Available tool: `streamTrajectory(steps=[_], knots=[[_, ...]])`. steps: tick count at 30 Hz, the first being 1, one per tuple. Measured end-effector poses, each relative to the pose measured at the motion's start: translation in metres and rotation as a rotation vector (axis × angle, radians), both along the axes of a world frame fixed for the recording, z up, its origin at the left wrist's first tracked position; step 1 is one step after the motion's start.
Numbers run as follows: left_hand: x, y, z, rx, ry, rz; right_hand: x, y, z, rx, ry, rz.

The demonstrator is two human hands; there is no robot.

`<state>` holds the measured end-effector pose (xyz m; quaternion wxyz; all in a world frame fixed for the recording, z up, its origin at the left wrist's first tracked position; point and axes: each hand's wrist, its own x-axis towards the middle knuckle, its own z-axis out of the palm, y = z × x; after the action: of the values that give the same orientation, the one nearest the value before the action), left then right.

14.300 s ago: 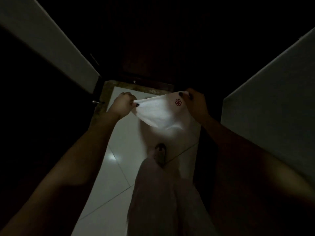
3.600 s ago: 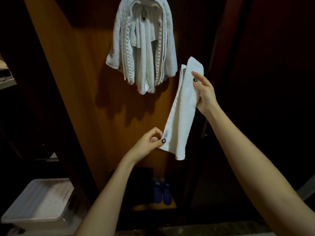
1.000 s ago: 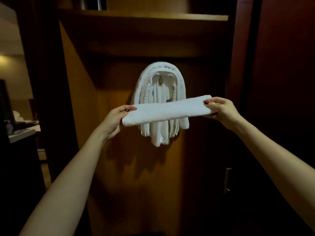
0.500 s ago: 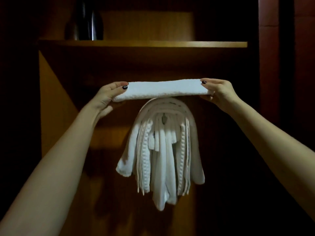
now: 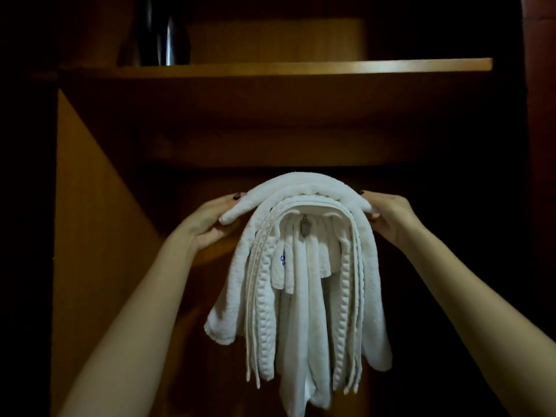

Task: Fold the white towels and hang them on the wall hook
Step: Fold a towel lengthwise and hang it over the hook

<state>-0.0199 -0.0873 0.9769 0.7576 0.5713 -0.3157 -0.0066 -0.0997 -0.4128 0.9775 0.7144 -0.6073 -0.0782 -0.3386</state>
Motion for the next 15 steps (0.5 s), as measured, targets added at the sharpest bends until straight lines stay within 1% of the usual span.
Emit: streamTrajectory(steps=[3, 5, 6, 8, 9, 10, 12, 15], knots=[[-0.003, -0.01, -0.019, 0.02, 0.021, -0.052, 0.001, 0.003, -0.018, -0.064, 0.012, 0.004], [-0.01, -0.015, -0.02, 0.066, -0.035, 0.009, -0.005, 0.006, -0.022, -0.119, -0.009, -0.038], [-0.014, -0.016, -0.018, 0.13, -0.104, 0.093, -0.007, 0.007, -0.022, -0.169, -0.037, -0.09], [-0.019, -0.016, -0.015, 0.292, -0.278, 0.337, -0.014, 0.012, -0.02, -0.289, -0.101, -0.252], [-0.021, -0.016, -0.013, 0.336, -0.354, 0.438, -0.016, 0.014, -0.019, -0.342, -0.129, -0.327], [-0.023, -0.017, -0.011, 0.343, -0.419, 0.476, -0.018, 0.017, -0.019, -0.381, -0.157, -0.363], [-0.032, -0.024, -0.01, 0.33, -0.481, 0.415, -0.021, 0.027, -0.022, -0.436, -0.185, -0.352], [-0.035, -0.037, -0.019, 0.452, -0.567, 0.402, -0.019, 0.045, -0.034, -0.511, -0.177, -0.416]])
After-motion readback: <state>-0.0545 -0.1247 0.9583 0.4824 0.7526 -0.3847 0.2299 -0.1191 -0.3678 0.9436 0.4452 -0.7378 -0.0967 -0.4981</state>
